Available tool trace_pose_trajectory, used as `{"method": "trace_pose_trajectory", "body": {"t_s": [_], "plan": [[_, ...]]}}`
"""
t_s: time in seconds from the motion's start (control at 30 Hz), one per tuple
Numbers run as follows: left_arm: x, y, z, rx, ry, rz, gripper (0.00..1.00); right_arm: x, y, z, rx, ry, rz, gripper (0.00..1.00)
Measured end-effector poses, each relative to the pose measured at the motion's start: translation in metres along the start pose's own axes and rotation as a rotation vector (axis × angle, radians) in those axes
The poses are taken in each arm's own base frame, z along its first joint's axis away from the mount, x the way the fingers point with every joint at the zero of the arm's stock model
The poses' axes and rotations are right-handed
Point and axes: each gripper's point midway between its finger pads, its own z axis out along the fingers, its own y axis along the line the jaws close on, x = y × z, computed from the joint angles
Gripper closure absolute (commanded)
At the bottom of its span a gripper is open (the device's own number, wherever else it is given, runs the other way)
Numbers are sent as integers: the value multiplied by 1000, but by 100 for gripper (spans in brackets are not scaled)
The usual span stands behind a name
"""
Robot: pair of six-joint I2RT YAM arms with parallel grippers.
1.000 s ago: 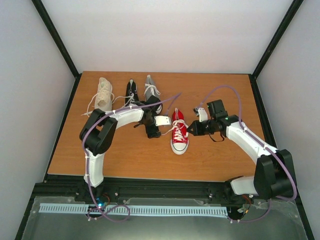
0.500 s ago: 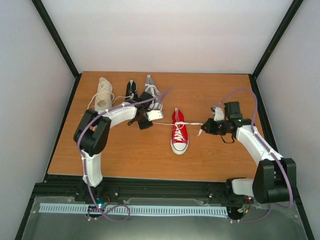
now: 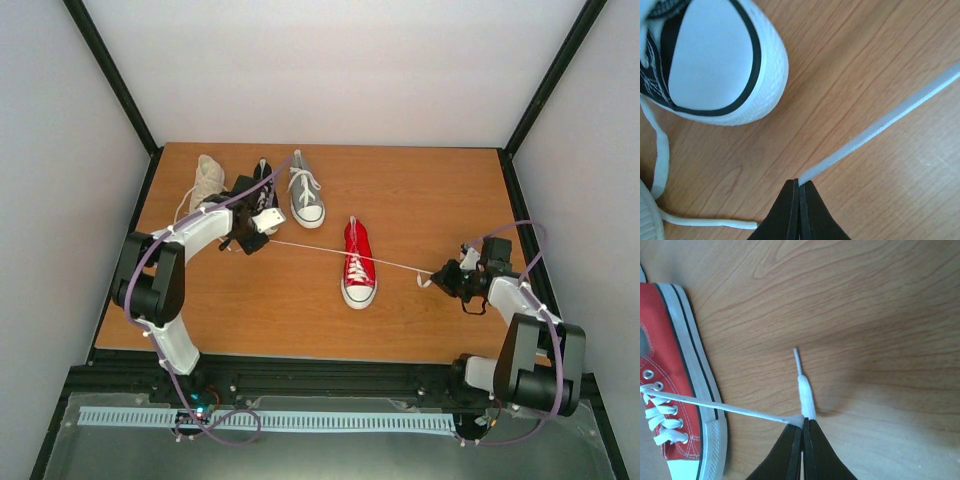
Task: Tie the shoes
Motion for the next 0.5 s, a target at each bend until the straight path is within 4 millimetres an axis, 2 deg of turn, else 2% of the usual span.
{"method": "trace_pose_trajectory", "body": {"t_s": [0.23, 0.5], "plan": [[11, 5, 20, 0, 38, -24, 99, 6, -19, 15, -39, 26, 101, 97], [9, 7, 21, -5, 29, -27, 99, 1, -21, 18, -52, 12, 104, 97]]}}
